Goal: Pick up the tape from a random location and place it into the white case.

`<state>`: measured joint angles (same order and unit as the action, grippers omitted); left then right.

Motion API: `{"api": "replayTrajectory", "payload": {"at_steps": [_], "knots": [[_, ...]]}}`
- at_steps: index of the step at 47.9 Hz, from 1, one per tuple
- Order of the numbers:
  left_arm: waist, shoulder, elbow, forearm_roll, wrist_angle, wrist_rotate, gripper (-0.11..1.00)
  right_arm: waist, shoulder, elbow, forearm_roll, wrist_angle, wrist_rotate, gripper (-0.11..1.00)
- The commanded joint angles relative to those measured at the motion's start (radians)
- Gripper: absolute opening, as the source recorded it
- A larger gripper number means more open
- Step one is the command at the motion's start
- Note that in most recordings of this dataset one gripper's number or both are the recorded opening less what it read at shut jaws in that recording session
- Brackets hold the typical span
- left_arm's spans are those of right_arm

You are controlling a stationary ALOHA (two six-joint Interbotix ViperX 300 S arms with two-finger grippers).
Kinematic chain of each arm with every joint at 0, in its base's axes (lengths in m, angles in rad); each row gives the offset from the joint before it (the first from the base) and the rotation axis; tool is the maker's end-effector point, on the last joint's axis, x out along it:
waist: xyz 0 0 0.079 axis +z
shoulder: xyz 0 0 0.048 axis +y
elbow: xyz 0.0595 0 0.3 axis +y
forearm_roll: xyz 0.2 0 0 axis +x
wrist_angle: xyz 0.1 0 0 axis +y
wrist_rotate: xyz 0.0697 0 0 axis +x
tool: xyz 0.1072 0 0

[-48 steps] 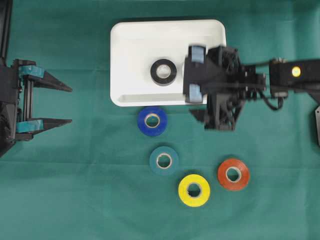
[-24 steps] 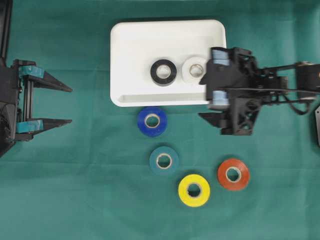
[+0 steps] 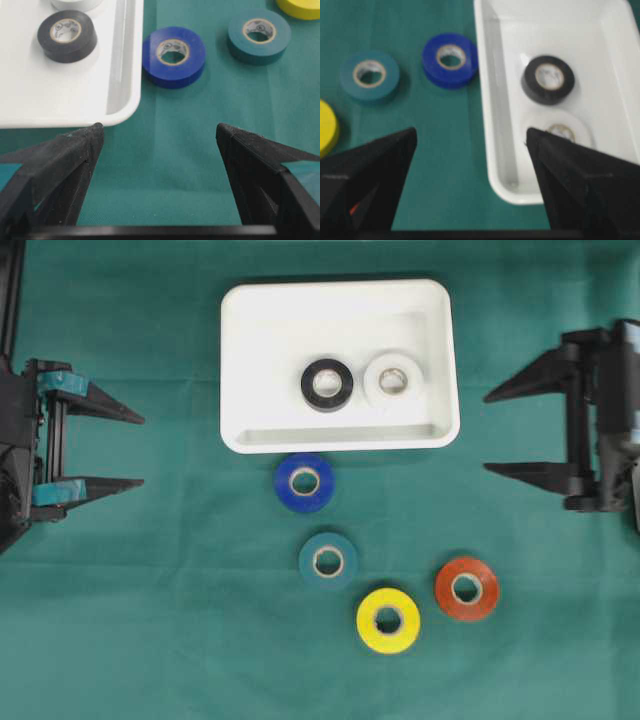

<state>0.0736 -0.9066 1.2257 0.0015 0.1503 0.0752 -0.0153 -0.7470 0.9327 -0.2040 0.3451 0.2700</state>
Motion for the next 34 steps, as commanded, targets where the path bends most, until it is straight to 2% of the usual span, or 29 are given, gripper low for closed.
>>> {"api": "replayTrajectory", "payload": {"at_steps": [1,11,21,34], "knots": [[0.003,0.006,-0.012,-0.002,-0.005,0.000,0.98,0.000,-0.041,0.058,0.000,-0.086,0.000,0.87],[0.003,0.006,-0.011,-0.002,-0.005,-0.002,0.98,-0.003,-0.075,0.189,0.015,-0.244,0.003,0.87],[0.003,0.006,-0.011,-0.002,-0.005,-0.002,0.98,-0.011,-0.052,0.225,0.032,-0.267,0.003,0.87],[0.003,0.006,-0.011,-0.002,-0.003,-0.002,0.98,-0.020,-0.044,0.222,0.032,-0.267,0.003,0.87]]}}
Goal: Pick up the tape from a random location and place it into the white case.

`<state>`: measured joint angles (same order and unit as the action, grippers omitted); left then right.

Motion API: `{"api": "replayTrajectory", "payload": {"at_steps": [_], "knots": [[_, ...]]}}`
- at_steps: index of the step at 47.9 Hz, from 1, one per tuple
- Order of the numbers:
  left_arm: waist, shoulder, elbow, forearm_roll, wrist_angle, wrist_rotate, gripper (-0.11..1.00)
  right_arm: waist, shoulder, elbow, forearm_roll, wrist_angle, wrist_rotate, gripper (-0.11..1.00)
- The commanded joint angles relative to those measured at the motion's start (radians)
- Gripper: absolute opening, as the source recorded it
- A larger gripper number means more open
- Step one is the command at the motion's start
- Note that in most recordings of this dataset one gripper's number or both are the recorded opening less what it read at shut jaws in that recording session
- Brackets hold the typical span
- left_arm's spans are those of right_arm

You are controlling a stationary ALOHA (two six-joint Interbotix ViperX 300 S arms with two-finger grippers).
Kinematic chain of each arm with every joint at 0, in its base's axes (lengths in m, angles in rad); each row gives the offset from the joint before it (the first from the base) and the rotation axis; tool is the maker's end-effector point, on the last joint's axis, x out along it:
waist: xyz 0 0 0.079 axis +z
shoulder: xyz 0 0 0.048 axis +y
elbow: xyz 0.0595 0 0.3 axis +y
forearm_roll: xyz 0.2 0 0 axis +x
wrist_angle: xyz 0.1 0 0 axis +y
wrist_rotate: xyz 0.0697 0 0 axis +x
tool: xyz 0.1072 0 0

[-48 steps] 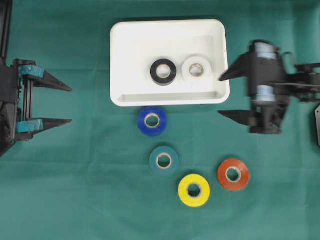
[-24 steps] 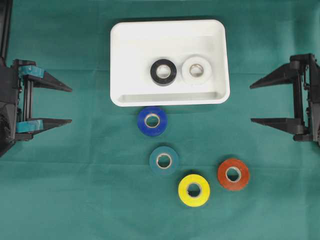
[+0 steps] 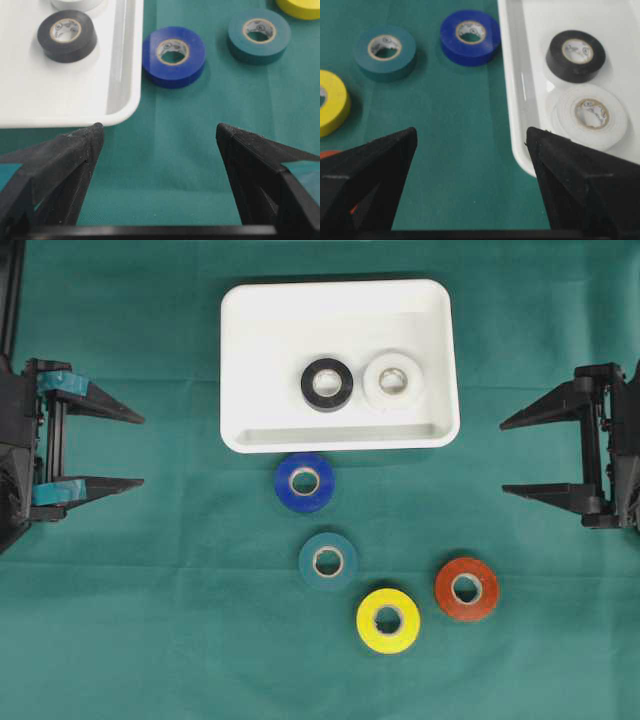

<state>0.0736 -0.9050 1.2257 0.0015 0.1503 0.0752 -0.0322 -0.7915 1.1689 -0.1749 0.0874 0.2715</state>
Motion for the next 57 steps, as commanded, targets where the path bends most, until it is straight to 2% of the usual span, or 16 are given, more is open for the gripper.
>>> {"api": "replayTrajectory", "payload": {"at_steps": [1,18,39,57], "knots": [[0.003,0.005,-0.012,-0.002,-0.003,-0.002,0.98,-0.003,0.000,-0.014,0.003,-0.011,0.002,0.87],[0.000,0.003,-0.012,-0.002,-0.003,-0.021,0.98,-0.003,-0.002,-0.017,0.003,-0.006,0.002,0.87],[-0.187,-0.003,-0.014,-0.002,-0.003,-0.034,0.98,-0.003,-0.002,-0.025,0.003,-0.006,0.002,0.87],[-0.193,0.009,-0.015,-0.002,-0.028,-0.041,0.98,-0.003,-0.002,-0.031,0.003,-0.005,0.002,0.87]]}}
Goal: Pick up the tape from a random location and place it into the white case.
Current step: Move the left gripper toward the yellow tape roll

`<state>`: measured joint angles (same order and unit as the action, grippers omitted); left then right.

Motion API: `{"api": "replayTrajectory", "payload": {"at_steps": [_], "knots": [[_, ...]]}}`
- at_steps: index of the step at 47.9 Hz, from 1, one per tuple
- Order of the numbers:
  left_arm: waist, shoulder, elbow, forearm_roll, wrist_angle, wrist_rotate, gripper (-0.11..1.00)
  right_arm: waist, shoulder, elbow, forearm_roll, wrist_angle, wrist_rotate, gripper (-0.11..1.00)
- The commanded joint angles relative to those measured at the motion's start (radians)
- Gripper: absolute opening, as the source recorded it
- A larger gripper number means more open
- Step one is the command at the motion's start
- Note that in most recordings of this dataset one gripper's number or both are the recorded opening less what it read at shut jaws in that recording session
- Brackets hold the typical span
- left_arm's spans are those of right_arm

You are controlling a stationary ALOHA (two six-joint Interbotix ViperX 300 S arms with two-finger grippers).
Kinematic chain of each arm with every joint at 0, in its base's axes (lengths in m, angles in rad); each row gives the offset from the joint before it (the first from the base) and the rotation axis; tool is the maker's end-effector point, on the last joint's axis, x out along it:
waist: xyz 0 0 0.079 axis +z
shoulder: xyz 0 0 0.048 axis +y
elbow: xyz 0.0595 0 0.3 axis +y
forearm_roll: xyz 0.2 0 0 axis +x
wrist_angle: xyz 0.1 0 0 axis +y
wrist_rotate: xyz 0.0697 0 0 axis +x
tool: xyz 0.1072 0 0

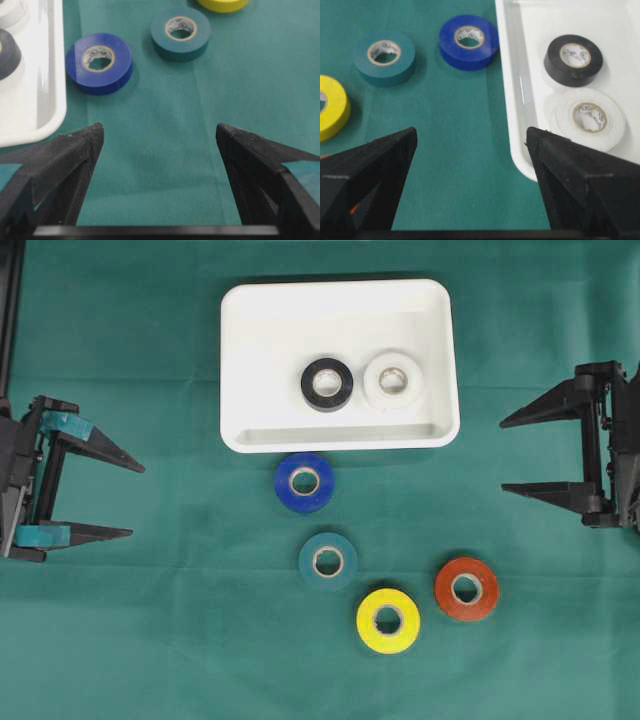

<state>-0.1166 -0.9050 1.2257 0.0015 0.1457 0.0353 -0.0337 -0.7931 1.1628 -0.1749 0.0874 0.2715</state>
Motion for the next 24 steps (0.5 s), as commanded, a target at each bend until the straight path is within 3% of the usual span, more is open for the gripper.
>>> {"api": "replayTrajectory", "payload": {"at_steps": [1,11,24], "knots": [[-0.003,0.011,-0.017,-0.002,-0.032,-0.003,0.98,-0.002,0.000,-0.025,0.003,-0.005,0.002,0.87],[-0.023,0.066,-0.035,-0.002,-0.124,-0.003,0.98,-0.002,0.002,-0.026,0.003,-0.006,0.002,0.87],[-0.025,0.273,-0.137,-0.002,-0.213,-0.003,0.98,0.000,0.002,-0.026,0.003,-0.005,0.002,0.87]]}}
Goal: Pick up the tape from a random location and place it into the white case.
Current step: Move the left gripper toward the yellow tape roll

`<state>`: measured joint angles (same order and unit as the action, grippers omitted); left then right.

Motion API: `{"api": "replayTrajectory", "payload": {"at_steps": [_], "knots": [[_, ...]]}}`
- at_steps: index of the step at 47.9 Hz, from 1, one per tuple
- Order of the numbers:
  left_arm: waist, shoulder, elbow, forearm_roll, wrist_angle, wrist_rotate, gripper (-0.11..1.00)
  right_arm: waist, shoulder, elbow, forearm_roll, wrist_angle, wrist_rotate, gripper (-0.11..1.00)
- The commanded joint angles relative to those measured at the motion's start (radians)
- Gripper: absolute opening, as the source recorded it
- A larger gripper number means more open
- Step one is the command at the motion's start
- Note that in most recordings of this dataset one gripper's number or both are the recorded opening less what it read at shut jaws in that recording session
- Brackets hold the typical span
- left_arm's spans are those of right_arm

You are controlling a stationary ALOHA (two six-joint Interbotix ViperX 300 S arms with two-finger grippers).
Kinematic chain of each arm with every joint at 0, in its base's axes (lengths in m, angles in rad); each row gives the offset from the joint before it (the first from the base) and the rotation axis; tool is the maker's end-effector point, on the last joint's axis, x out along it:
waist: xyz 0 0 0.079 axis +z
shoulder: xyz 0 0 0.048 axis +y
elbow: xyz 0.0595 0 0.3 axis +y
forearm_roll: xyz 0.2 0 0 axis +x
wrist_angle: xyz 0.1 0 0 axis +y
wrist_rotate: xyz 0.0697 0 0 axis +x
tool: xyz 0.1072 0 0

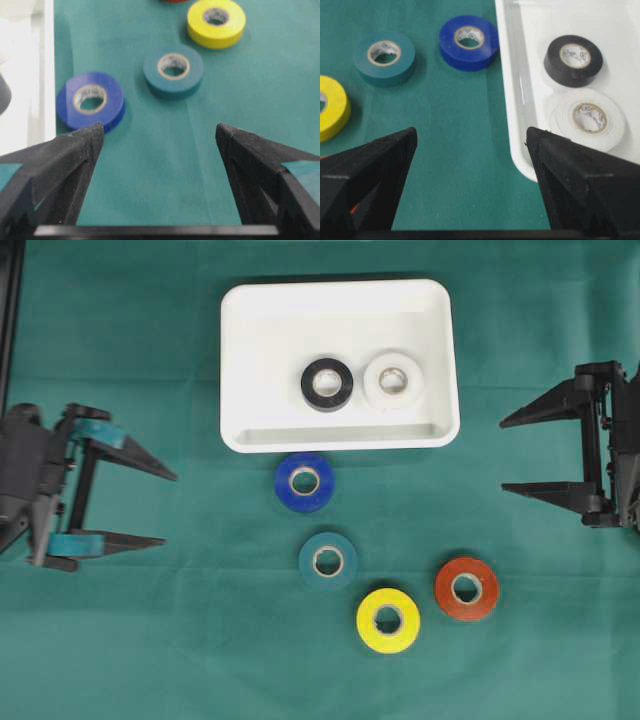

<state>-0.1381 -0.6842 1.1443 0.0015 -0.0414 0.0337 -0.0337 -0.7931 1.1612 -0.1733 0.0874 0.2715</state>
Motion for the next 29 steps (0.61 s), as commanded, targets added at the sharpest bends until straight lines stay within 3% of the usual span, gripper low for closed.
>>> {"api": "replayTrajectory", "payload": {"at_steps": [1,12,29], "knots": [[-0.003,0.072,-0.066,-0.002,-0.028,-0.002,0.98,-0.002,0.002,-0.025,0.002,-0.006,0.002,0.87],[-0.005,0.295,-0.230,-0.002,-0.029,-0.002,0.98,-0.002,0.003,-0.023,0.002,-0.005,0.000,0.87],[-0.029,0.495,-0.469,-0.002,-0.009,0.000,0.98,0.000,0.005,-0.023,-0.008,-0.003,-0.002,0.87]]}}
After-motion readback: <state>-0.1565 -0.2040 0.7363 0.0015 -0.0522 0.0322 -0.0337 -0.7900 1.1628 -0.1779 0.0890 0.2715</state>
